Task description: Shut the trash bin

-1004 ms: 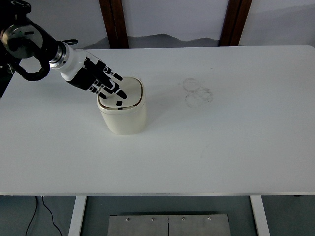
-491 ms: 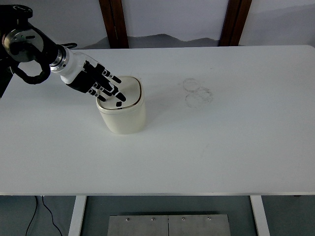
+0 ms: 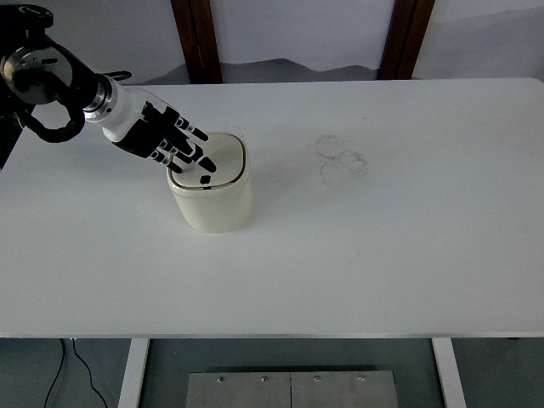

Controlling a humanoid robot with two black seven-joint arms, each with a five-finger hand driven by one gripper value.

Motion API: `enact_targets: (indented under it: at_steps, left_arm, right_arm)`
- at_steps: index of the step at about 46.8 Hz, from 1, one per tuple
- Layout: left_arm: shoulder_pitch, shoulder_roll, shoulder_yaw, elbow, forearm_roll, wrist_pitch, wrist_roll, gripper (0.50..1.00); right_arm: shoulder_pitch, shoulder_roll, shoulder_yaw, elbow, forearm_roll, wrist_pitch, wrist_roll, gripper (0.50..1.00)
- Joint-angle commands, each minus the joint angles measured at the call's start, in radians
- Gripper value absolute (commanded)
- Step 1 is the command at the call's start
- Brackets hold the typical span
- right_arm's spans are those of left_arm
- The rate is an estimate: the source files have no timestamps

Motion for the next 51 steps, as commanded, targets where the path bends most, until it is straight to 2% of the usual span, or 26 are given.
enact_targets:
  at_steps: [1, 51]
  left_arm:
    - [-0.002, -0.005, -0.002, 0.005, 0.000, 0.000, -0.001, 1.000]
    - [0.006, -0.085, -0.020, 0.060, 0.001, 0.001, -0.001, 1.000]
  right_arm:
    - [0.000, 0.000, 0.000, 0.000, 0.000, 0.000, 0.000, 0.995]
    - [0.000, 0.000, 0.000, 0.000, 0.000, 0.000, 0.000, 0.995]
